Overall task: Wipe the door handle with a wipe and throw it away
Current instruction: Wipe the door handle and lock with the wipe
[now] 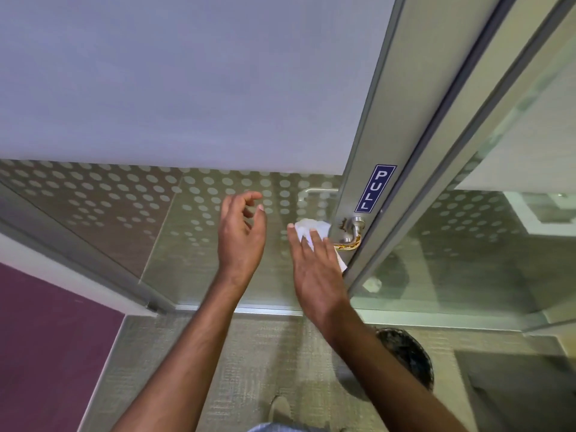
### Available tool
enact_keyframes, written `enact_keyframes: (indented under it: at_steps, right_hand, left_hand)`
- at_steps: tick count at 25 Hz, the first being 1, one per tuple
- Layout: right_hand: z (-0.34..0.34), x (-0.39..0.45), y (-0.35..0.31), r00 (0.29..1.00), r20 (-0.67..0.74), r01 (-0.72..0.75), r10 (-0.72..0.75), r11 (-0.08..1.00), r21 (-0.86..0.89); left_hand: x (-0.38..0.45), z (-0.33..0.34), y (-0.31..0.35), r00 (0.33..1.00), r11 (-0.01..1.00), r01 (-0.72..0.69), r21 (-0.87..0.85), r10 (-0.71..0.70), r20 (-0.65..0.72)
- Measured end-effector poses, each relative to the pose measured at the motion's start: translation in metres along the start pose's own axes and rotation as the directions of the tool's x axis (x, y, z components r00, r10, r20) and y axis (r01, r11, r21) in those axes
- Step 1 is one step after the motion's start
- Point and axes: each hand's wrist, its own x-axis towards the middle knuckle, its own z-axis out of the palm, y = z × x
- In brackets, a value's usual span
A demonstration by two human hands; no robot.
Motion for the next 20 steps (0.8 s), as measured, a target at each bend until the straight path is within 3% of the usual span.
enact_keyframes:
  at_steps: [2, 6, 8, 13, 20]
  right_hand:
    - [0.019, 0.005, -0.001, 1.000, 0.014, 0.014, -0.014, 0.999, -0.045]
    - [0.036, 0.012, -0.003, 0.981, -0.193, -0.002, 0.023, 0.994, 0.109]
    - [0.038, 0.017, 0.002, 0.969, -0.248, 0.015, 0.009, 0.995, 0.094]
    - [0.031, 0.031, 0.004, 0.985, -0.144, -0.093, 0.095, 0.996, 0.017]
    - [0.026, 0.052, 0.009, 0.979, -0.097, -0.183, 0.180, 0.983, -0.020]
  left_hand:
    - [0.004, 0.000, 0.001, 1.000, 0.999, -0.030, 0.010, 0.030, 0.001]
    - [0.004, 0.000, -0.002, 0.998, 0.998, -0.059, 0.015, 0.059, -0.002]
    - [0.003, 0.000, -0.002, 0.997, 0.996, -0.080, 0.047, 0.081, -0.007]
    - [0.013, -0.001, 0.009, 0.956, 0.925, -0.262, 0.277, 0.287, -0.054]
    - [0.034, 0.006, 0.031, 0.902, 0.830, -0.383, 0.406, 0.431, -0.030]
